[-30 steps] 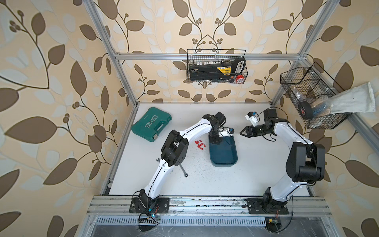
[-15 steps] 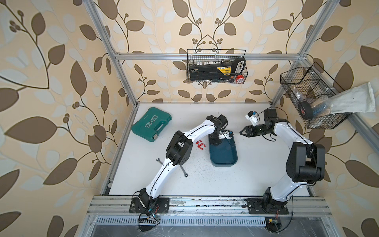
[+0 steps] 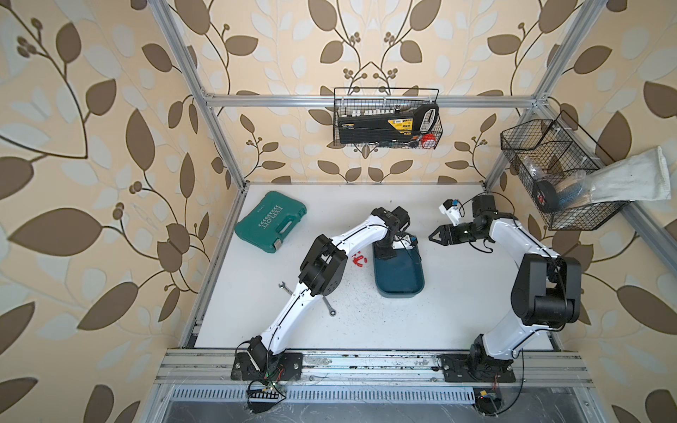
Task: Take the screw protection sleeves out of the storage box
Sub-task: Pick up the screw protection sleeve from the storage box.
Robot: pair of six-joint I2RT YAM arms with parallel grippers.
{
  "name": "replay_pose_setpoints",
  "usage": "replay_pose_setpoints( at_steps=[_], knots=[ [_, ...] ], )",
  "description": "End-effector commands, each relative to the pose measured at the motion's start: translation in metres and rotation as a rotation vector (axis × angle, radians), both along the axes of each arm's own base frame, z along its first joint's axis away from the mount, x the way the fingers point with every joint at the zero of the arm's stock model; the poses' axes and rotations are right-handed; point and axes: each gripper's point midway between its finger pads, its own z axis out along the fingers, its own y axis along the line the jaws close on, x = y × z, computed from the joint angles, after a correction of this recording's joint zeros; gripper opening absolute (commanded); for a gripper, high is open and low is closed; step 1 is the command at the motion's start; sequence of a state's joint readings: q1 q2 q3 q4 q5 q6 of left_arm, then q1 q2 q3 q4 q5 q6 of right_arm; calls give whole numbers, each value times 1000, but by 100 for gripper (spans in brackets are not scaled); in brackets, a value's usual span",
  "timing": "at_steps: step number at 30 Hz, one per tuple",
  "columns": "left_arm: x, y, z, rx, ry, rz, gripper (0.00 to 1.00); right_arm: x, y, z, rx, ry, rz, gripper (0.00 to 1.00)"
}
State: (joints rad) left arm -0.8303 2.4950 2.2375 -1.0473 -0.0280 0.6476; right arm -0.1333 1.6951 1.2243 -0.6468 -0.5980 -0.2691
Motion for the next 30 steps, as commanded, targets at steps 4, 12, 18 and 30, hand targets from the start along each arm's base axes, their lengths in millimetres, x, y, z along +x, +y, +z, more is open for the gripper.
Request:
replay_pose_setpoints(
  at_steps=[4,12,18,30],
  knots=[
    [-18,18,-22,99,87,-15,29,-4,2,5,21,-9,7,61],
    [-15,-4,16,-45,70,9,3,-4,1,5,19,-9,2,61],
    [-14,-14,53,-165,75,27,0,-4,0,6,22,-10,0,61],
    [-31,-2,113,-337,156,52,0,-7,4,14,42,-29,22,61]
  ],
)
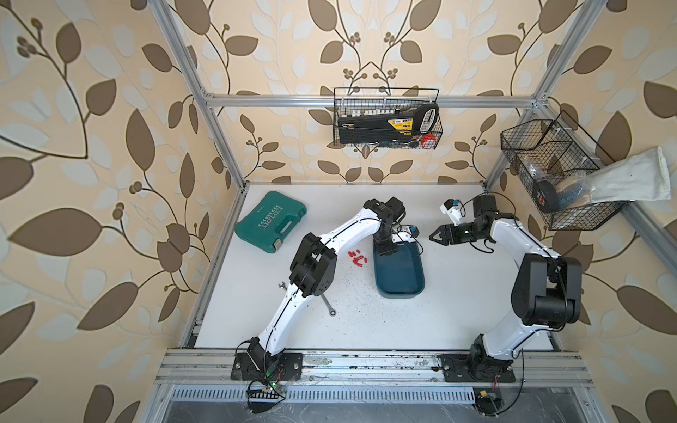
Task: Take the screw protection sleeves out of the storage box
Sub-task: Pick up the screw protection sleeve from the storage box, then place the screw protection sleeve at the center of the board.
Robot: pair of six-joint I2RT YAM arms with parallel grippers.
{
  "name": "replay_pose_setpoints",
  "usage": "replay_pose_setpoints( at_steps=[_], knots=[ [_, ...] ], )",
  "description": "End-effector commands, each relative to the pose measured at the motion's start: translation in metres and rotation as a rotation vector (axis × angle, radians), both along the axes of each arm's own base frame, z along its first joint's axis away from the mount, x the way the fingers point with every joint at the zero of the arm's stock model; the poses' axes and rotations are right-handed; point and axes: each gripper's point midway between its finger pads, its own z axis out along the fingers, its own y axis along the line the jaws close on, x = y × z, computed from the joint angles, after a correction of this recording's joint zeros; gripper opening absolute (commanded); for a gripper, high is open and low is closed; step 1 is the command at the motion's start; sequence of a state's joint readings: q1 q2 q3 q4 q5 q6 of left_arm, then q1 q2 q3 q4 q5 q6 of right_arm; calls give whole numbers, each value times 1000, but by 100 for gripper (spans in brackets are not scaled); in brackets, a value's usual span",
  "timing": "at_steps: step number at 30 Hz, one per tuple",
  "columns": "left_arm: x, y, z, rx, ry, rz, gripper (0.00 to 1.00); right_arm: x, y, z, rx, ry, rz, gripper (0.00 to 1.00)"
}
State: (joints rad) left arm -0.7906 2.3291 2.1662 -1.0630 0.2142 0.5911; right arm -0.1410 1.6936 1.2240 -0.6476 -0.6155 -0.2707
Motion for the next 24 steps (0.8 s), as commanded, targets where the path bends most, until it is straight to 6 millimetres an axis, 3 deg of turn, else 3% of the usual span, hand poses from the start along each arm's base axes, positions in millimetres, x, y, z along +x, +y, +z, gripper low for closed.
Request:
replay_pose_setpoints(
  at_steps=[1,8,14,18,24],
  knots=[
    [-11,10,52,-125,36,15,0,-7,6,16,31,-33,30,61],
    [-27,78,57,-148,79,66,0,-23,20,39,36,-48,110,62],
    [-16,136,22,-133,61,165,0,-48,52,34,-30,-54,208,62],
    [-8,144,-8,-103,54,186,0,-53,64,27,-55,-68,260,62],
    [1,130,-34,-120,112,203,6,-55,62,18,-75,-69,277,63]
  ],
)
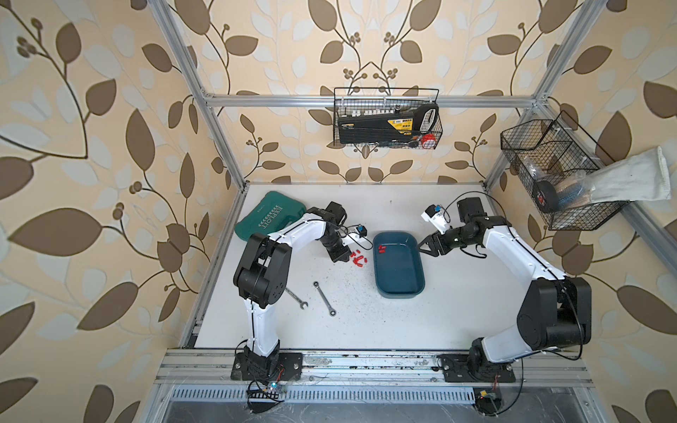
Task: Take the screw protection sleeves out of the storage box
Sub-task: Place the screw protection sleeve at the center of the board.
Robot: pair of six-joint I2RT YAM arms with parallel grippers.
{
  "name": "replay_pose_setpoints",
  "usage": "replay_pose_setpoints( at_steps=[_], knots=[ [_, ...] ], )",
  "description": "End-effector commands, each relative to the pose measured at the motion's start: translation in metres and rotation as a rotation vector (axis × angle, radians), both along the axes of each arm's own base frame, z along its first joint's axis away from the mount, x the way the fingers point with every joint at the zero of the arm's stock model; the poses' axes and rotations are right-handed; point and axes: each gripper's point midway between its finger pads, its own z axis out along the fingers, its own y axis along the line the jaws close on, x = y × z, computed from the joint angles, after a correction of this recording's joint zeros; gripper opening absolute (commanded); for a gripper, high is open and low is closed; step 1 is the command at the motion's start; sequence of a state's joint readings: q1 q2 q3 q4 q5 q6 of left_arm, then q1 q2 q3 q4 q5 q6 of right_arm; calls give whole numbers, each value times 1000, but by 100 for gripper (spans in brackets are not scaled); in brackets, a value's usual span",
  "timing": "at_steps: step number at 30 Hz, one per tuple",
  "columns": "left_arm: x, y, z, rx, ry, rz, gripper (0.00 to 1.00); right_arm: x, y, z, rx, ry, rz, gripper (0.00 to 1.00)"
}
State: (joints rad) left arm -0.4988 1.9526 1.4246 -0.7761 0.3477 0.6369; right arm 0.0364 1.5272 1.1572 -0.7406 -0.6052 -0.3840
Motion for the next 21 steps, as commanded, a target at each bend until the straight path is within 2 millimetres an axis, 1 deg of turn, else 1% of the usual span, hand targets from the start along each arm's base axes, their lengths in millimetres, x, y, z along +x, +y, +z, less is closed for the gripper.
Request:
replay_pose_setpoints(
  at_steps=[1,5,7,11,15,16,18,21],
  knots=[
    [13,-20,-1,-69,-5,-4,6,-4,-3,-9,-26,-7,20,63],
    [17,-23,-13,-51,32,12,13,-5,-2,-9,-24,-10,23,63],
    [20,-23,-14,-43,24,18,19,-4,-3,-9,-29,-17,25,63],
    [20,-20,-10,-37,10,24,27,-4,-4,-11,-32,-17,24,63],
    [17,-18,-1,-42,-6,24,34,-4,-2,-12,-26,-14,31,63],
    [16,-17,3,-44,-12,25,38,-5,-2,-12,-28,-12,33,63],
    [13,-16,11,-49,-25,16,43,-5,0,-9,-20,-19,45,63],
    [7,-12,27,-68,-44,-6,51,-7,9,-5,-22,-54,87,63]
  ],
)
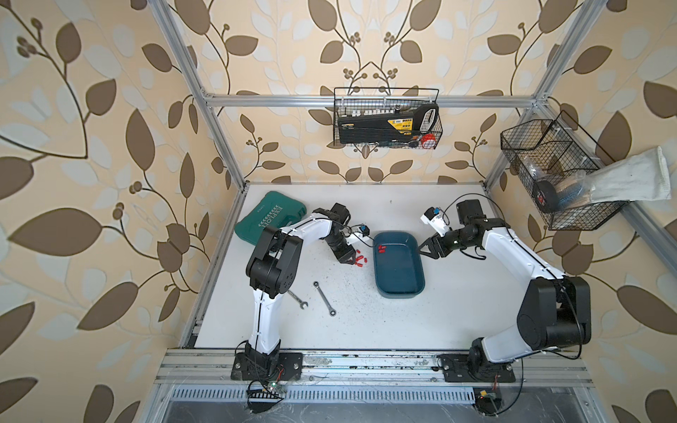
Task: Take the screw protection sleeves out of the storage box
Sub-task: Place the screw protection sleeve at the center of the board, then pick up the screw protection sleeve from the storage box.
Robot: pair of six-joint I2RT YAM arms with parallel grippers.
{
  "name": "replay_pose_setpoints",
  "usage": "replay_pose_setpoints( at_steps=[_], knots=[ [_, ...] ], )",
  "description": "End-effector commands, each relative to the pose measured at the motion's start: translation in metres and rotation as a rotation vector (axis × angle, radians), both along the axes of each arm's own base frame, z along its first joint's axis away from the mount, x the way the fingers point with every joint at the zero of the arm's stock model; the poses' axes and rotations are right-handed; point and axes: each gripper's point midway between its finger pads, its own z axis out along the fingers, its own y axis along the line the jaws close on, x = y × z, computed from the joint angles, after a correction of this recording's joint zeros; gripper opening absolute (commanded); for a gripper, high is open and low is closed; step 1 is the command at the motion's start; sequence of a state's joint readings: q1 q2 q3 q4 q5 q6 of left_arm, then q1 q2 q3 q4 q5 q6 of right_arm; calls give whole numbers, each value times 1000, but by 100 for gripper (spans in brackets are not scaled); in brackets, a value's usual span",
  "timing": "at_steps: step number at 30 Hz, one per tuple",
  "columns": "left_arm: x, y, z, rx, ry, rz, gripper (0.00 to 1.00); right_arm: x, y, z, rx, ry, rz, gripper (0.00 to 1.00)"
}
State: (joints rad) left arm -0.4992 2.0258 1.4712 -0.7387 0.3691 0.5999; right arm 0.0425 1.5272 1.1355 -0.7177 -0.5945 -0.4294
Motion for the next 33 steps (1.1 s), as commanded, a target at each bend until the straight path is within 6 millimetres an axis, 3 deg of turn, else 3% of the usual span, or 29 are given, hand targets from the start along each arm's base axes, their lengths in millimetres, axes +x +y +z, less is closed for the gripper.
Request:
replay_pose_setpoints(
  at_steps=[1,8,15,17,22,33],
  knots=[
    [-11,1,44,-50,-71,-48,54,-8,13,2,-11,-40,77,63],
    [-32,18,68,-132,-110,-83,65,-12,52,-7,-167,-162,310,63],
    [-42,30,89,-279,-99,3,73,6,86,-40,-255,-216,459,59],
    [-43,34,95,-309,-109,17,80,12,92,-50,-275,-211,490,57],
    [-45,45,105,-353,-135,43,91,29,100,-80,-360,-206,539,50],
    [-42,46,120,-413,-142,76,94,51,102,-122,-458,-167,555,45]
  ],
)
